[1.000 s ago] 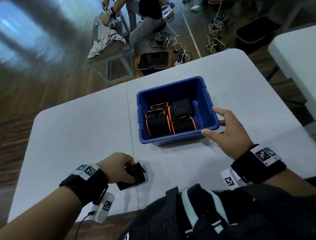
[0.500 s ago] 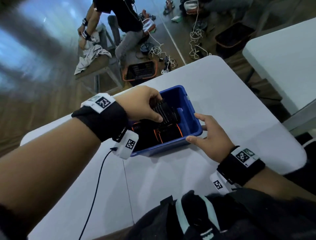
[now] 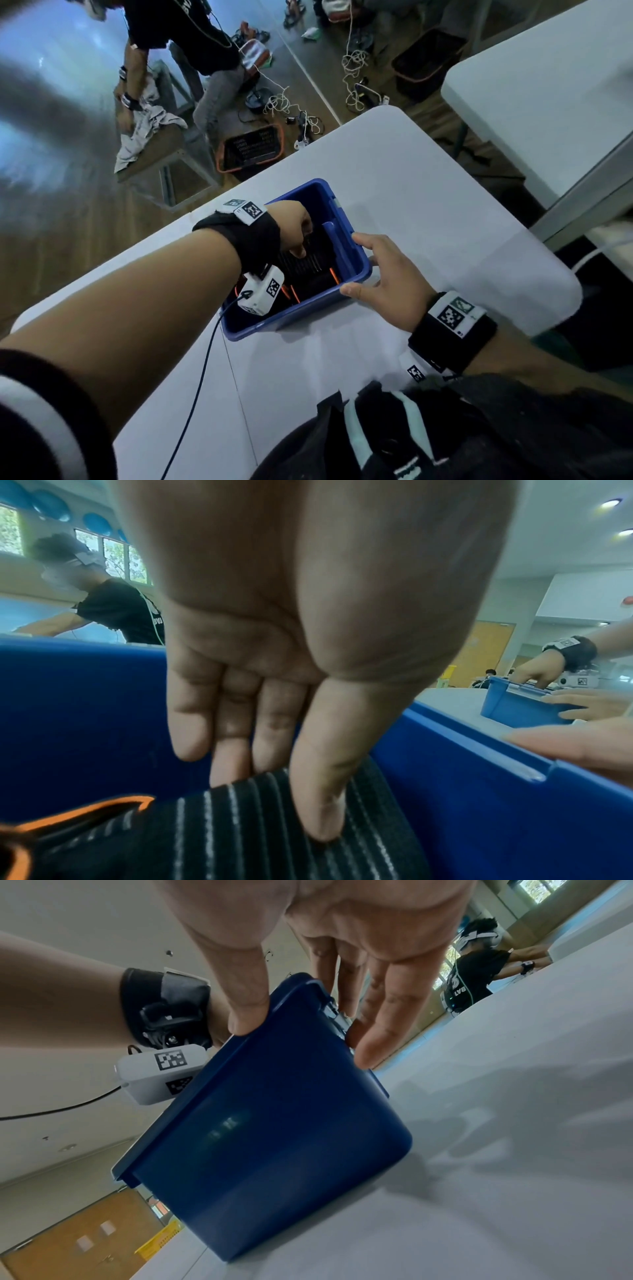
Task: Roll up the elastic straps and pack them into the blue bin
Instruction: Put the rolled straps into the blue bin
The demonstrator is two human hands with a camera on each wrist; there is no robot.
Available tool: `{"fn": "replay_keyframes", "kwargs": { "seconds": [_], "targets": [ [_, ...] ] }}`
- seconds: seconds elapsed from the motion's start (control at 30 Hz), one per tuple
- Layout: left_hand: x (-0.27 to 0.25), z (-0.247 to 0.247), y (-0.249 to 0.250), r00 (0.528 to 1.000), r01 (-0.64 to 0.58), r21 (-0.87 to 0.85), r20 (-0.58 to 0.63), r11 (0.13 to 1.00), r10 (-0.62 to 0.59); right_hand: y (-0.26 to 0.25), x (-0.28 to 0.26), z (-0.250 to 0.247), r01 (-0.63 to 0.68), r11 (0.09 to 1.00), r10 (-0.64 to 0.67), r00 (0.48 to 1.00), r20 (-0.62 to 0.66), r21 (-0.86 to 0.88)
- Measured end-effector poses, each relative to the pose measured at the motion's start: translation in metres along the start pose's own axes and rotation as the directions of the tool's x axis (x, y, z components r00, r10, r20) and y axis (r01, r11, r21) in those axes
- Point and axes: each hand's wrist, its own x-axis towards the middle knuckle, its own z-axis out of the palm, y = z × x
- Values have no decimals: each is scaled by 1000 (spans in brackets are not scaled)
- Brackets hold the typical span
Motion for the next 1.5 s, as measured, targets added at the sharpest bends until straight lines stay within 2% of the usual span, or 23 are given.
{"fn": "replay_keyframes", "kwargs": {
  "seconds": [0.2, 0.4, 0.5, 0.57, 0.73, 0.87, 0.93, 1.0, 1.07, 1.13, 1.27, 1.5],
  "targets": [
    [10, 2, 1, 1000, -7, 53, -3, 999, 7, 1, 2, -1, 1, 1000, -2, 1000, 22, 13],
    [14, 9, -2, 999, -20, -1, -26, 1000, 20, 4, 1, -2, 26, 1000, -26, 999, 34, 0],
    [0, 2, -7, 992, -36, -53, -121, 998, 30, 7, 3, -3, 56, 998, -55, 997, 44, -5],
    [-18, -6, -13, 978, -49, -160, -210, 986, 15, 10, 4, -4, 74, 997, -73, 996, 52, -18],
    [-83, -4, -48, 912, -53, -472, -381, 880, -149, 13, 8, -5, 105, 994, -103, 993, 65, -25],
    [-111, 45, -79, 799, 10, -624, -465, 781, -381, 16, 10, -7, 122, 992, -121, 989, 80, -10],
    [-112, 78, -86, 743, 73, -724, -419, 686, -521, 17, 11, -7, 120, 993, -118, 989, 84, -16],
    [-109, 104, -82, 716, 91, -844, -314, 528, -624, 17, 12, -7, 118, 993, -115, 990, 87, -30],
    [-105, 119, -71, 713, 57, -921, -233, 385, -661, 18, 13, -8, 124, 991, -120, 989, 89, -42],
    [-102, 127, -62, 697, 14, -948, -219, 319, -683, 18, 14, -9, 124, 991, -118, 988, 96, -59],
    [-98, 139, -58, 658, -9, -947, -248, 321, -711, 15, 14, -11, 118, 990, -109, 988, 111, -76],
    [-100, 153, -59, 661, -15, -932, -282, 363, -696, 11, 7, -13, 89, 993, -80, 991, 109, -77]
  ]
}}
